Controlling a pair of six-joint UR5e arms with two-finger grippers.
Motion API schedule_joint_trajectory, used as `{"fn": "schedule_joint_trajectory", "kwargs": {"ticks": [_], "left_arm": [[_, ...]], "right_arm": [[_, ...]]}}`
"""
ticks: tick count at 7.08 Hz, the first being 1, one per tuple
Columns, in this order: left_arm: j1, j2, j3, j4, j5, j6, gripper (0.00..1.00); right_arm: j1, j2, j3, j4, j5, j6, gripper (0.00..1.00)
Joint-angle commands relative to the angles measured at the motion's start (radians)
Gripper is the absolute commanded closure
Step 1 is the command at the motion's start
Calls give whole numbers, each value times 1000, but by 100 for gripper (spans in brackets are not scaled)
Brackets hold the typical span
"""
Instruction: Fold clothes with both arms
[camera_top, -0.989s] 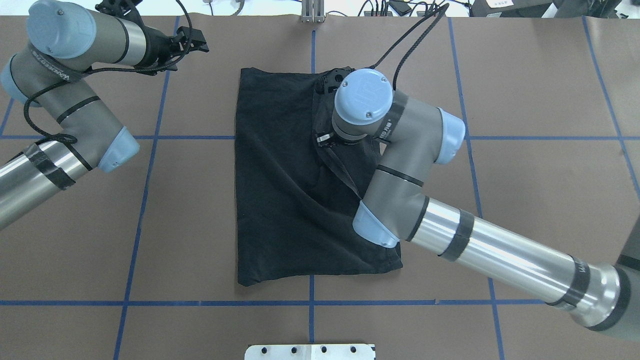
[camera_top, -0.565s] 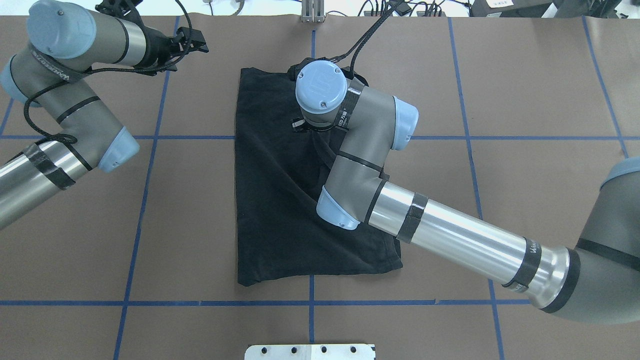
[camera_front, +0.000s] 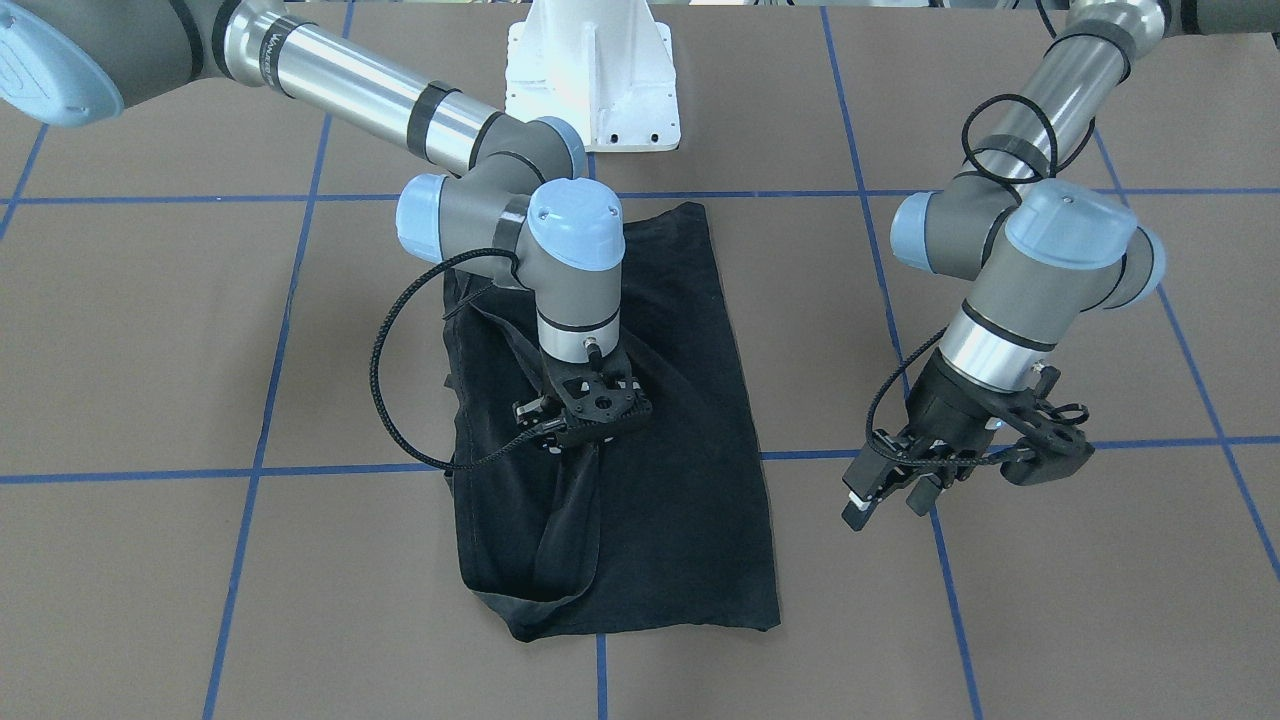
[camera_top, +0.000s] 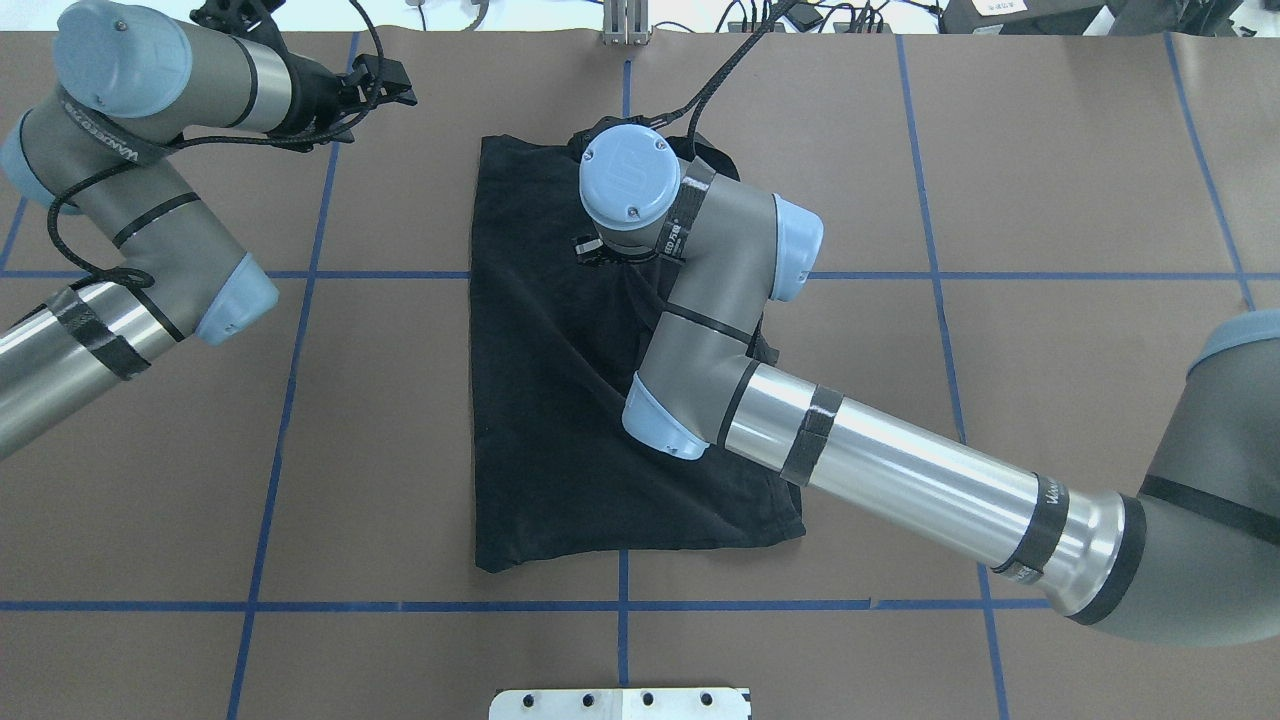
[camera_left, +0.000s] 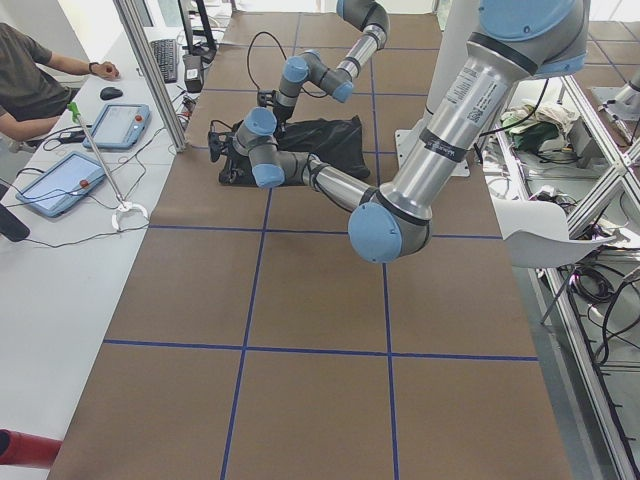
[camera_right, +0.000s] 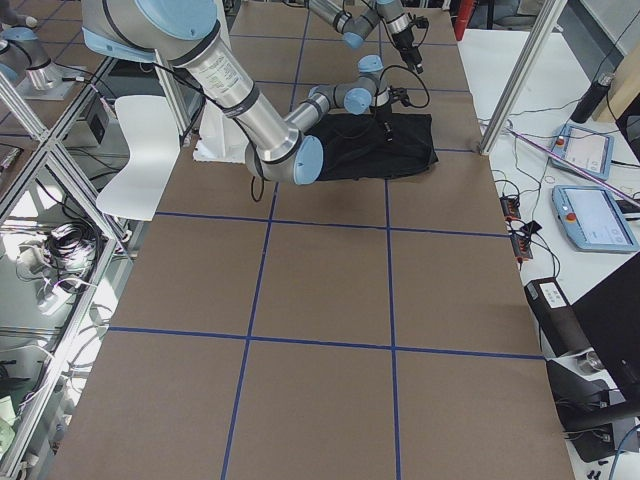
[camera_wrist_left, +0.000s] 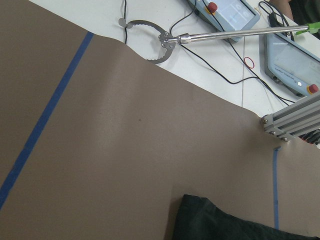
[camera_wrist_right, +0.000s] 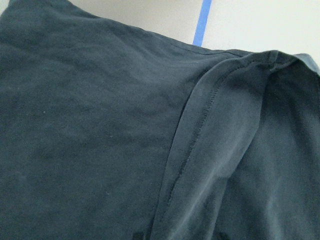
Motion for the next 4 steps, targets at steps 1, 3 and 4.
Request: {"fn": "schedule_joint_trajectory", "kwargs": {"ticks": [1, 3, 4], "left_arm": [[0, -1, 2, 0, 1, 0, 1], [0, -1, 0, 0, 1, 0, 1], [0, -1, 0, 0, 0, -2, 1]], "right_arm": [[-13, 4, -4, 0, -1, 3, 43], [-22, 4, -18, 0, -4, 4, 60], [-20, 3, -18, 0, -4, 4, 100]]}}
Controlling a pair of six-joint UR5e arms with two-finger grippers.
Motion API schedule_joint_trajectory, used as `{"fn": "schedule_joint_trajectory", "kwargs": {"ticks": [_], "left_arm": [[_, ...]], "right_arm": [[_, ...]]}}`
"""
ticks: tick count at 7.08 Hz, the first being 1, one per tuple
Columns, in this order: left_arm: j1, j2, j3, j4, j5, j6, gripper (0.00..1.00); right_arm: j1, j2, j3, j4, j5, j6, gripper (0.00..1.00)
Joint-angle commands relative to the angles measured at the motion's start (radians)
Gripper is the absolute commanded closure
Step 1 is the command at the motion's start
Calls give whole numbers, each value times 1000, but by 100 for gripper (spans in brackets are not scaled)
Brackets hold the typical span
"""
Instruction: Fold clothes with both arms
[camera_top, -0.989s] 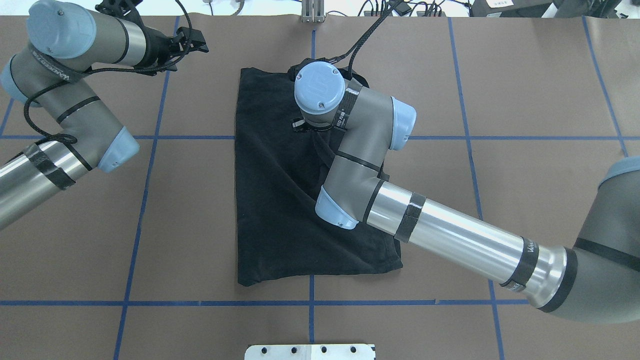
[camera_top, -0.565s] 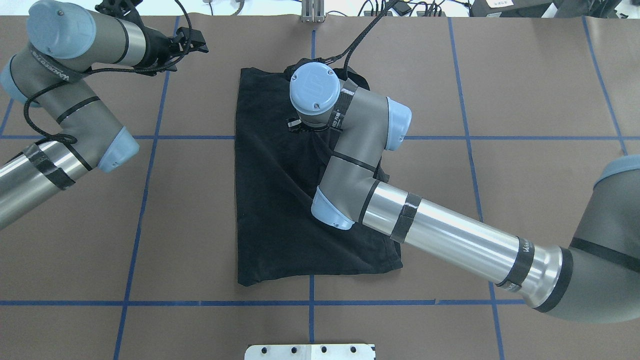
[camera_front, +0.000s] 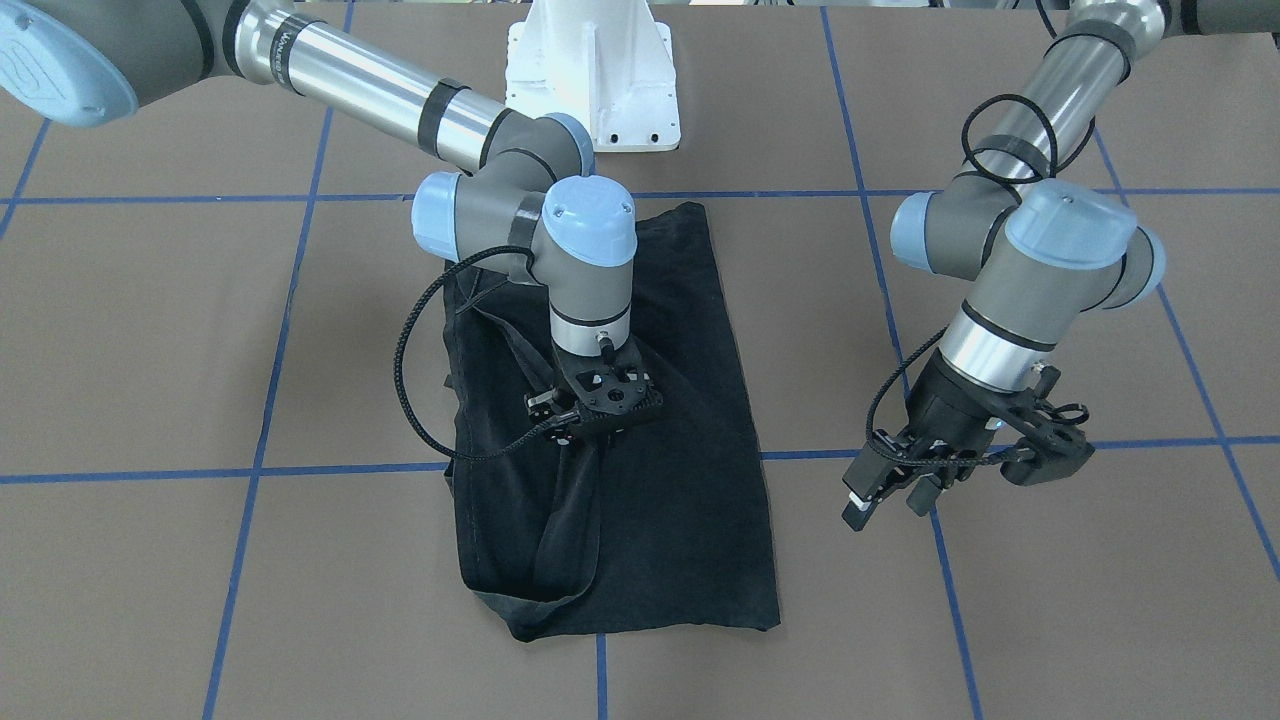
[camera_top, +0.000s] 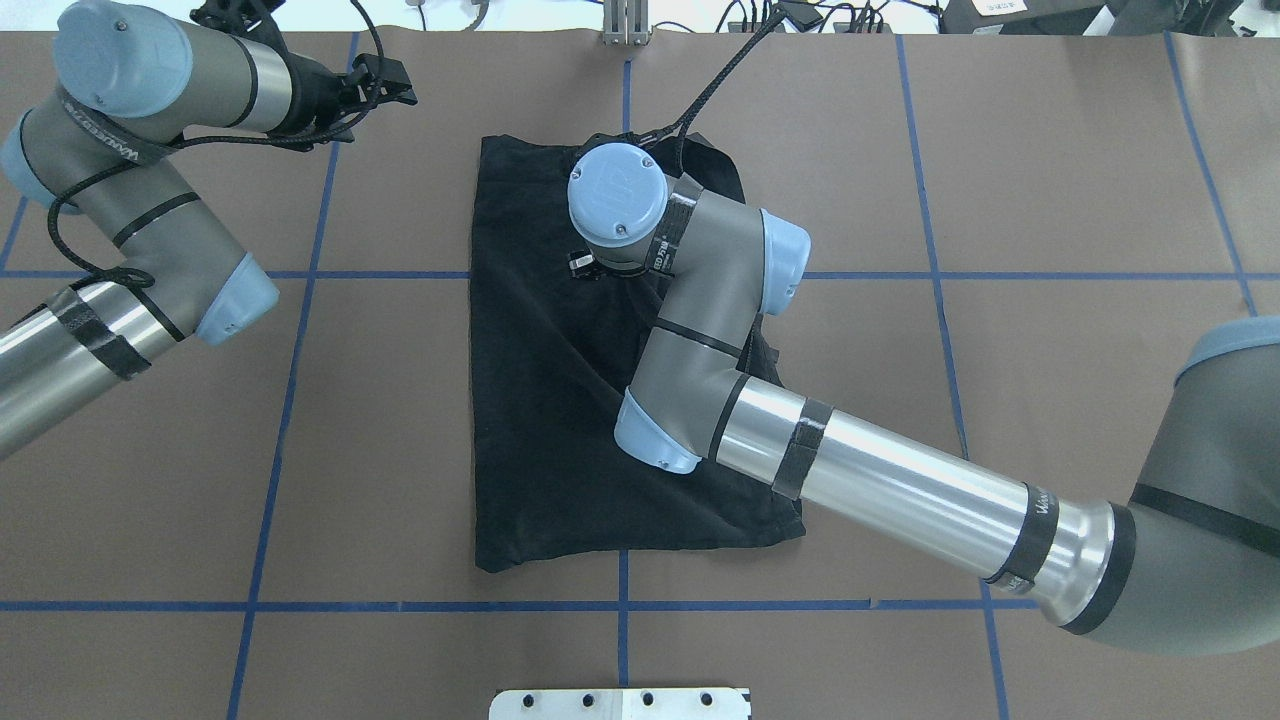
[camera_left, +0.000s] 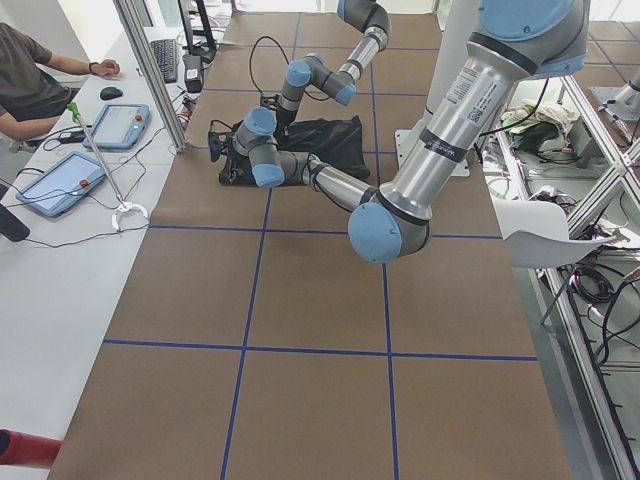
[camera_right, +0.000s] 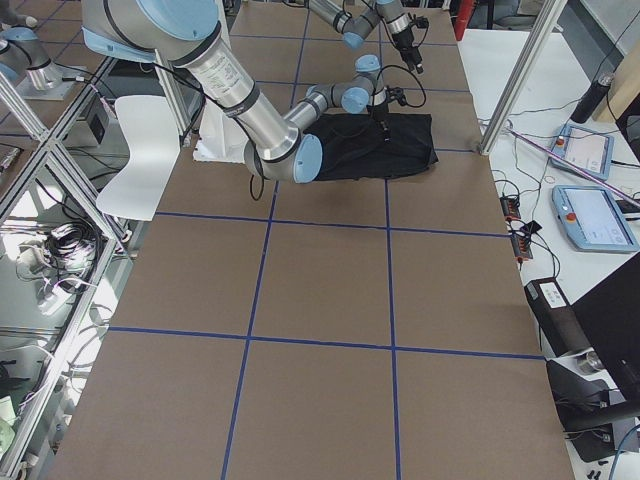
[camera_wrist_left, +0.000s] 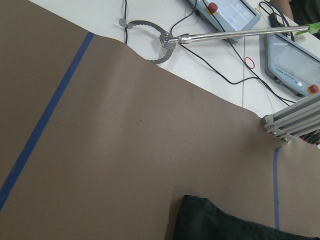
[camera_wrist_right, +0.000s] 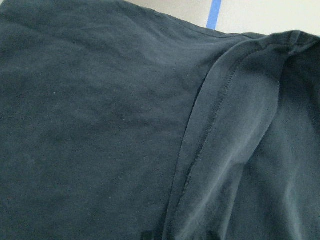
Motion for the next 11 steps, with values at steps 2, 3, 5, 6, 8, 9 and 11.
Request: {"fn": "schedule_joint_trajectory", "kwargs": {"ticks": [2, 3, 5, 6, 8, 9, 11], "left_arm": [[0, -2, -2, 0, 0, -1, 2], [0, -2, -2, 0, 0, -3, 2], [0, -3, -3, 0, 0, -4, 2], [0, -6, -5, 0, 0, -7, 2], [0, -8, -8, 0, 0, -7, 2], [0, -8, -8, 0, 0, -7, 2], [0, -8, -6, 2, 0, -7, 2]], "right_arm": [[10, -13, -2, 0, 4, -52, 100], [25, -14, -1, 0, 10, -66, 100], [71, -88, 56, -2, 80, -98, 100], [88, -192, 132, 2, 100, -151, 100], [99, -324, 235, 3, 102, -179, 100], [105, -325, 242, 3, 117, -175, 100], [129, -316, 242, 2, 169, -164, 38]]}}
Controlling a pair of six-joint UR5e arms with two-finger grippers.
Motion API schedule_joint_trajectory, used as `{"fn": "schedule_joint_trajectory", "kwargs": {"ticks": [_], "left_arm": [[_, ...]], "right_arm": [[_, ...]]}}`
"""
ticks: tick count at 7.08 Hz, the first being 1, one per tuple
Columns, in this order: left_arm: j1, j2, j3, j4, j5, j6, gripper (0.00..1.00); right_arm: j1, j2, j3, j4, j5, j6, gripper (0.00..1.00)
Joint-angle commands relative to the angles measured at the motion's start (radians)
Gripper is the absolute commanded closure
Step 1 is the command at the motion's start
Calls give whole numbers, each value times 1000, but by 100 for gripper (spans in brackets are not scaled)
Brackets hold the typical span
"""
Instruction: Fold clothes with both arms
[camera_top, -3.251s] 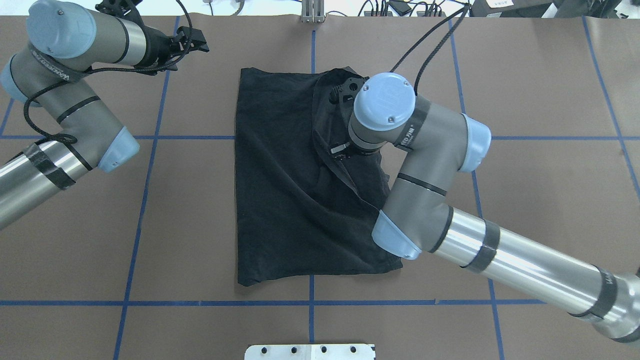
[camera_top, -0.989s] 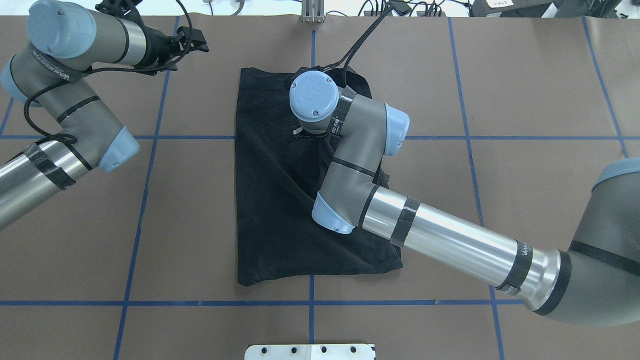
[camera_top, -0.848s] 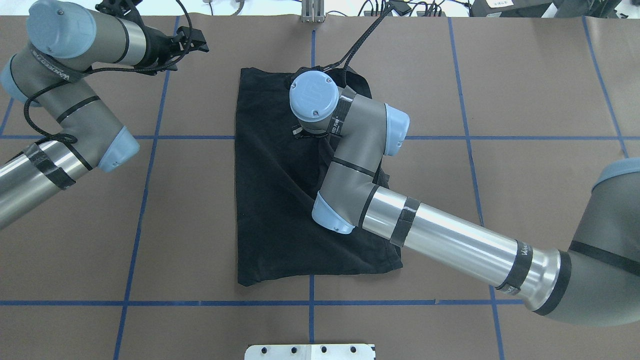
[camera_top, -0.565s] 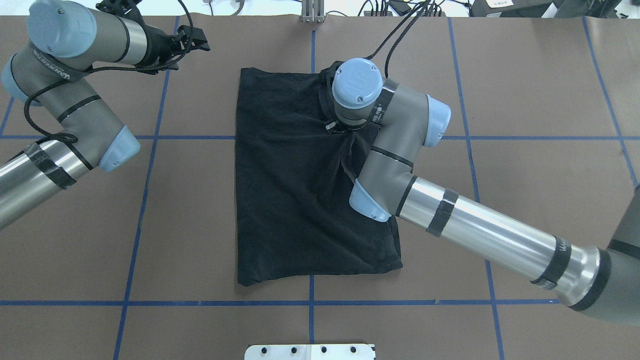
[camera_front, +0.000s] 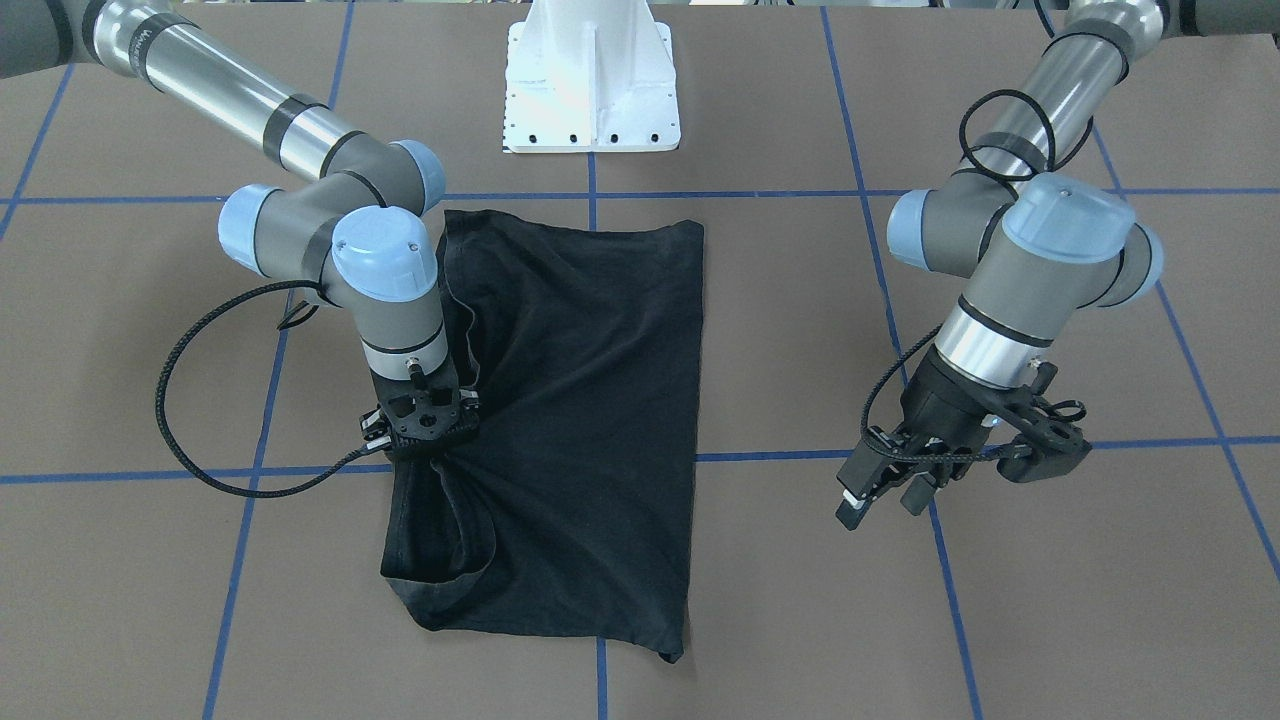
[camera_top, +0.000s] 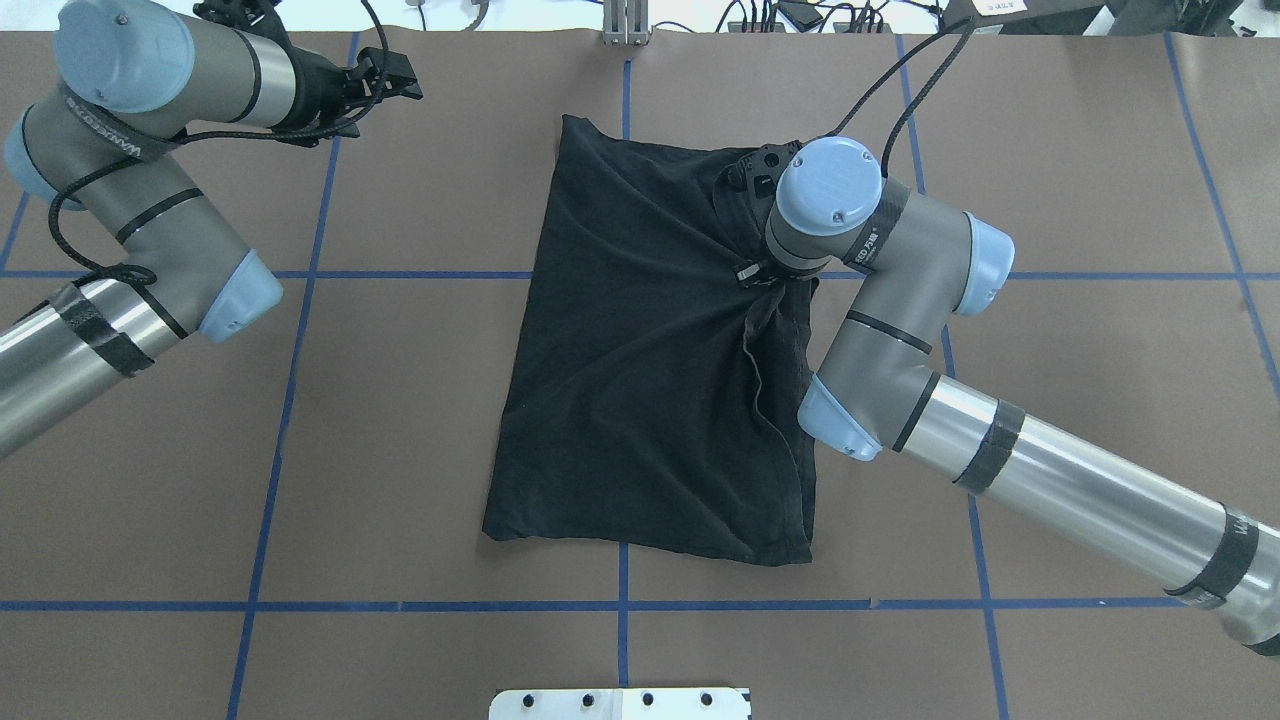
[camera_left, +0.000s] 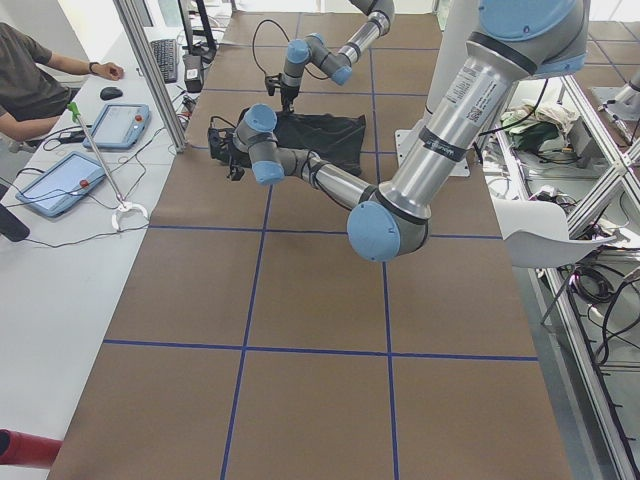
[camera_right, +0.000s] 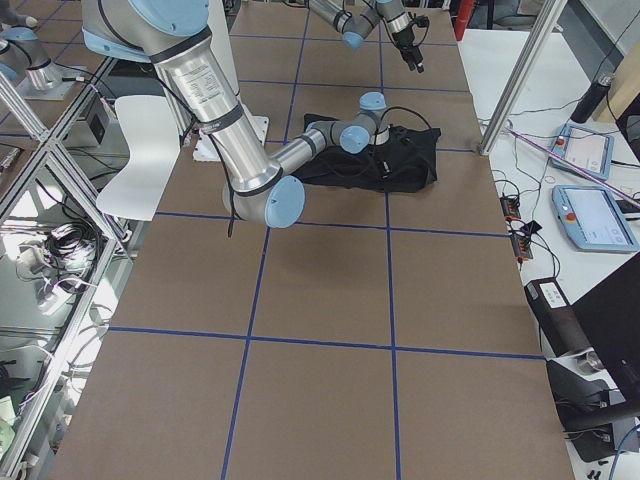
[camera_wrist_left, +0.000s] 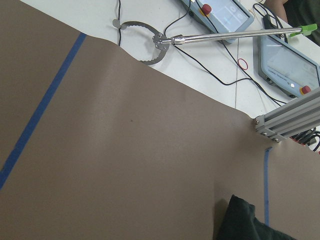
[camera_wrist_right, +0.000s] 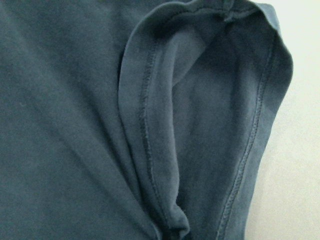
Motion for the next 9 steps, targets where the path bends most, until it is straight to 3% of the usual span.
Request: {"fn": "schedule_joint_trajectory", "kwargs": {"ticks": [1, 2, 3, 4, 5, 7, 9], "left_arm": [[9, 0, 0, -1, 0, -2, 2], [44, 9, -32, -15, -2, -3, 2], [87, 64, -140, -16, -8, -9, 2], [151, 148, -264, -28, -44, -61, 2], [226, 194, -325, -62, -40, -125, 2], [352, 295, -330, -264, 1, -259, 2], [480, 350, -339, -297, 115, -307, 2]], "right_arm": [[54, 14, 15, -5, 129, 23, 1], [113, 15, 41, 0, 306, 105, 0], [150, -11, 116, -2, 431, 212, 0], [151, -87, 236, -2, 465, 327, 0], [150, -169, 350, 0, 478, 429, 0], [98, -315, 504, 33, 489, 566, 0], [11, -442, 504, 307, 451, 699, 0]]}}
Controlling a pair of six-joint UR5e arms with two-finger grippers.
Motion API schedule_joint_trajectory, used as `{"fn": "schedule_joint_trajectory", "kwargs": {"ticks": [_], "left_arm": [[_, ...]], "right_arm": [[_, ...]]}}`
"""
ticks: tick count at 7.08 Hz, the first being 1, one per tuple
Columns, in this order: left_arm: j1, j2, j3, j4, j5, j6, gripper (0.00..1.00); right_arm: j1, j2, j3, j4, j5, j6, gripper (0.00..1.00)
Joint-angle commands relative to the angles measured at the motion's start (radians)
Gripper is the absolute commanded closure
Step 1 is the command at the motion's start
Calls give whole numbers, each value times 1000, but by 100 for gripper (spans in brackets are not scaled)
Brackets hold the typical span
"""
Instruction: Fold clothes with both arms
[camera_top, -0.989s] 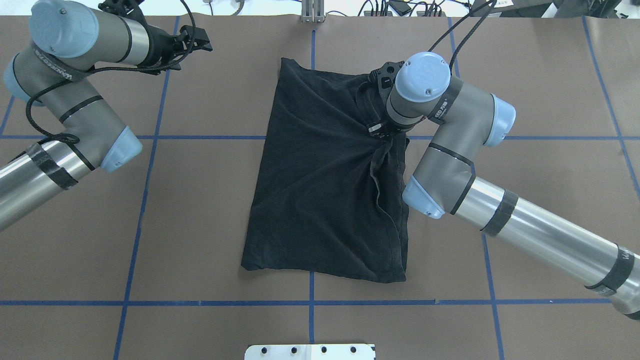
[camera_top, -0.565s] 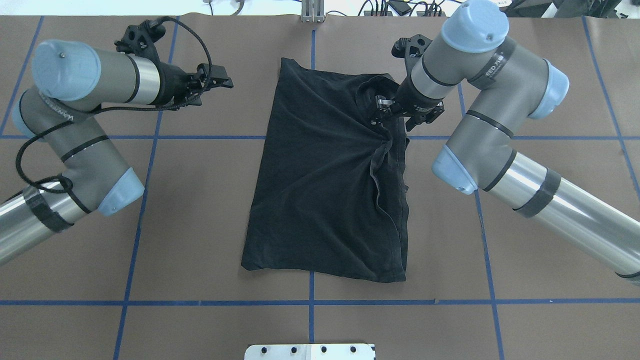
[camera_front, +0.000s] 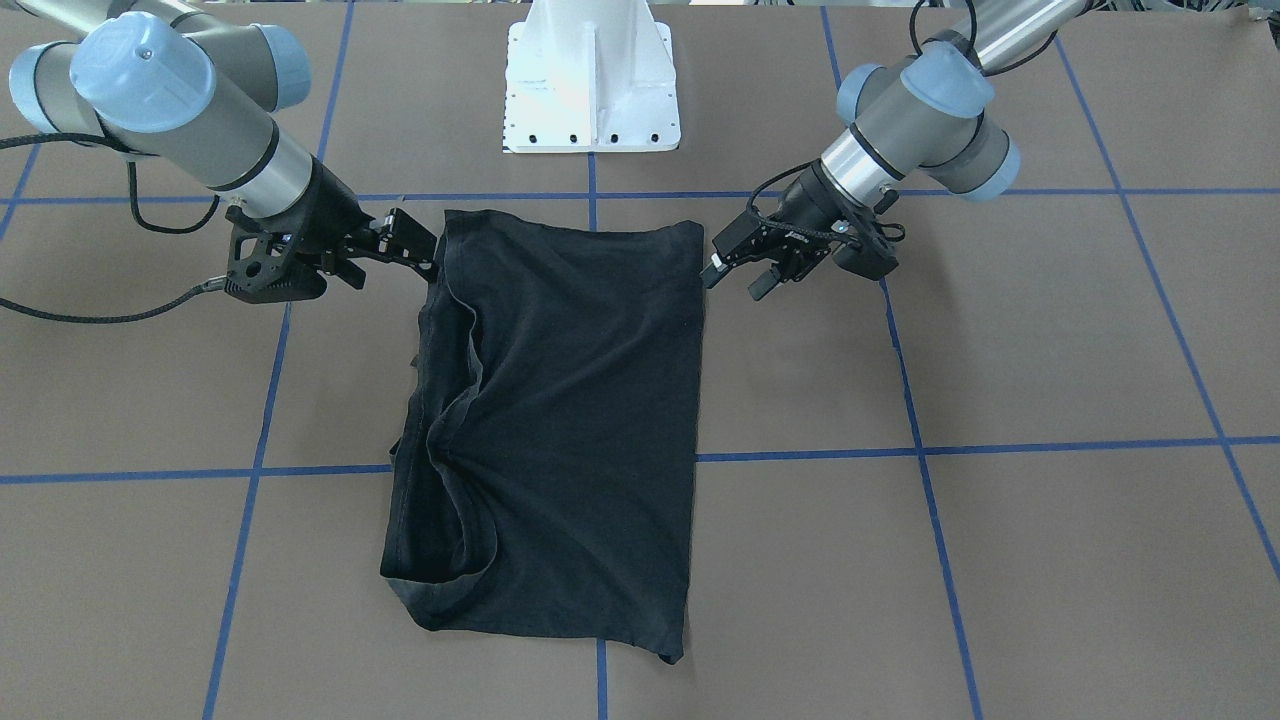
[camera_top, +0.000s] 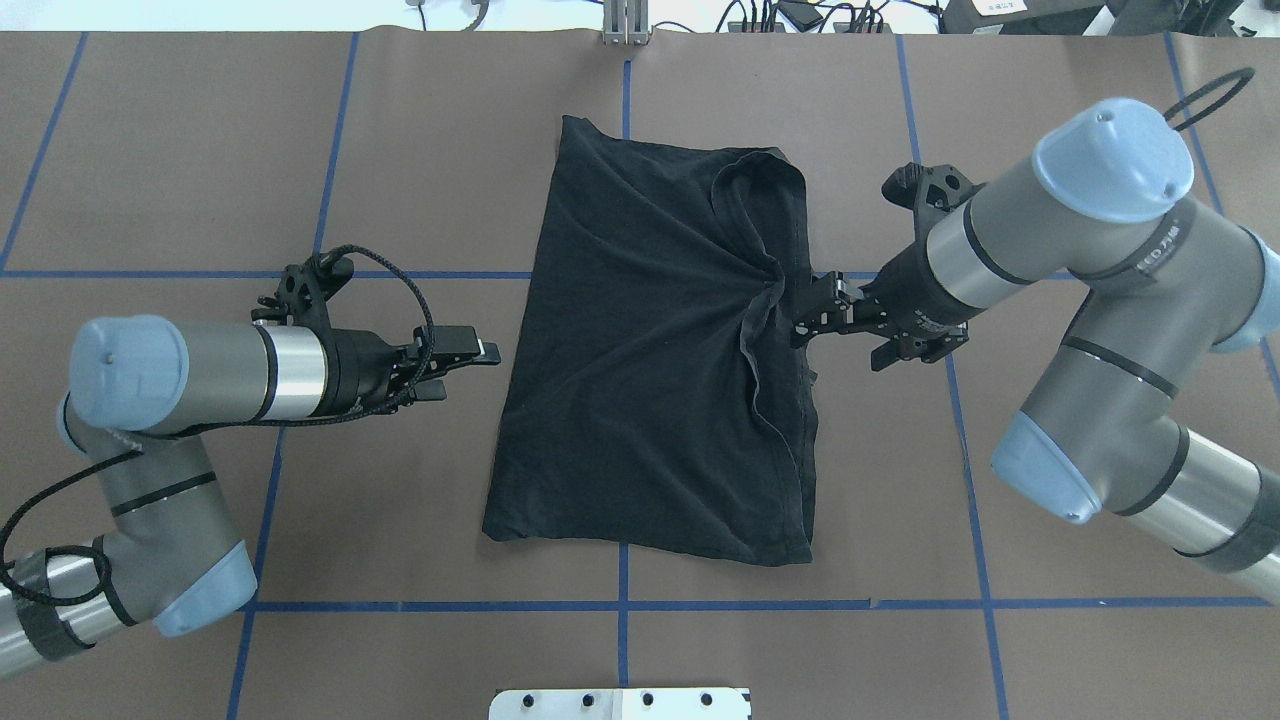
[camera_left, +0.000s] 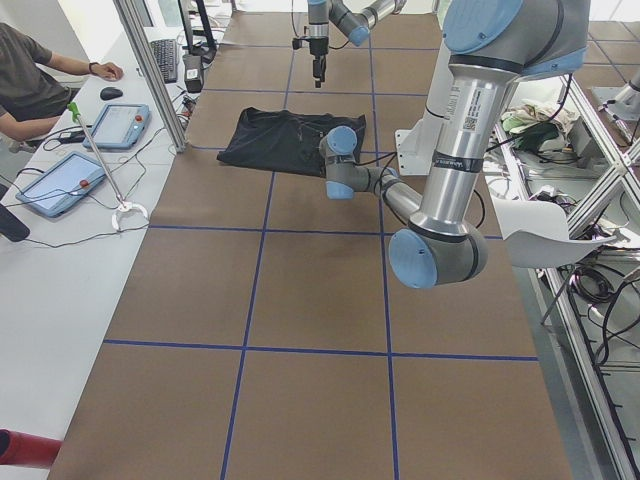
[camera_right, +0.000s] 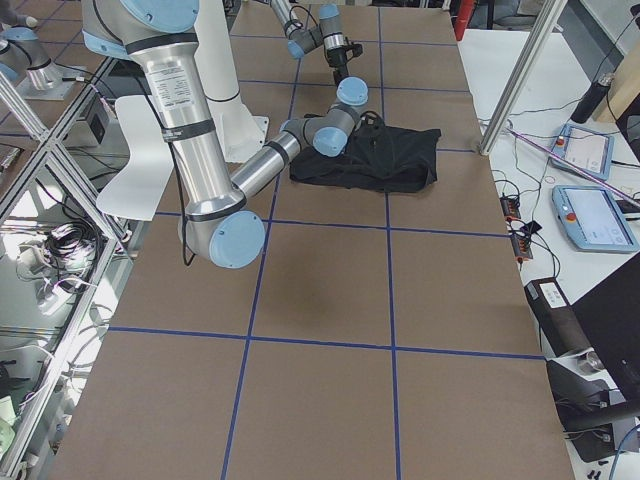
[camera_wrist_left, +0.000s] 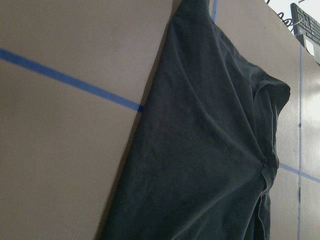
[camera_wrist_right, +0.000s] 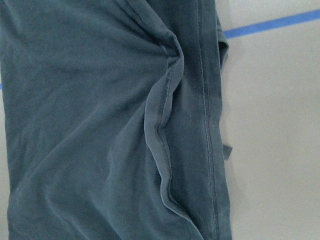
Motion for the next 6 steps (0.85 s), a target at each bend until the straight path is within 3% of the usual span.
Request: {"fn": "schedule_joint_trajectory", "kwargs": {"ticks": [1, 4, 6], "left_arm": [[95, 27, 0, -19, 52, -31, 4], [159, 23, 15, -14, 66, -48, 8], [195, 16, 21, -13, 78, -48, 17]], "right_arm": [[-56, -78, 8, 167, -16, 118, 0], [-71, -72, 8, 167, -7, 120, 0], [-71, -69, 11, 165, 2, 120, 0]]}}
